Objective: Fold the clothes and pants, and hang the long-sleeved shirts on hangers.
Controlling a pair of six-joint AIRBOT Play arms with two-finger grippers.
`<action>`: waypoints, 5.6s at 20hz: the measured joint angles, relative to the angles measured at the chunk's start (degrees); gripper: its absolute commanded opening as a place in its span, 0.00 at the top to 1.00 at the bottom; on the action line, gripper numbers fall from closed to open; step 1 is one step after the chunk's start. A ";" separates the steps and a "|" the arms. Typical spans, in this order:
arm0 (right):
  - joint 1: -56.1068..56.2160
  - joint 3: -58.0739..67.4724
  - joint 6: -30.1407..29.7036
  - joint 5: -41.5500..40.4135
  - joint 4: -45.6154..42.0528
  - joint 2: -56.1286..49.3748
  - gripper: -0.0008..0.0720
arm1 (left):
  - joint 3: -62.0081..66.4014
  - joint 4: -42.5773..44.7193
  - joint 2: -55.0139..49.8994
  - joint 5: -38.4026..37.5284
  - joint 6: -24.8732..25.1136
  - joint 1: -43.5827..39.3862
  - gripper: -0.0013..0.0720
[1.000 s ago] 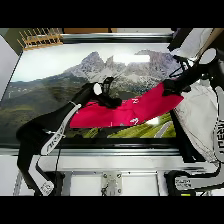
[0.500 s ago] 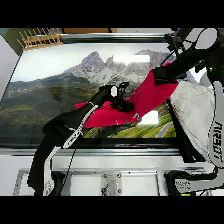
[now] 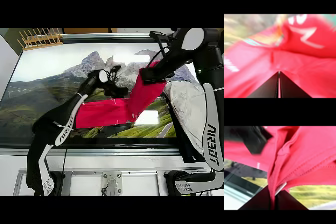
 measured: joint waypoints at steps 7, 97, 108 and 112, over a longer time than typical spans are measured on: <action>11.78 0.04 1.29 -7.34 3.52 -4.96 0.97 | 1.20 0.20 10.05 -3.61 0.70 15.23 0.98; -47.84 -47.30 2.38 -5.73 -28.72 47.15 0.03 | -54.49 -0.28 48.30 12.37 7.52 17.49 0.98; -20.04 -47.98 -2.71 -23.89 -2.89 40.68 0.78 | -54.49 -0.31 48.30 12.39 7.39 17.49 0.98; -14.58 -48.72 -3.13 -25.75 -0.85 37.53 0.97 | -54.49 -0.31 48.28 12.50 7.41 17.49 0.98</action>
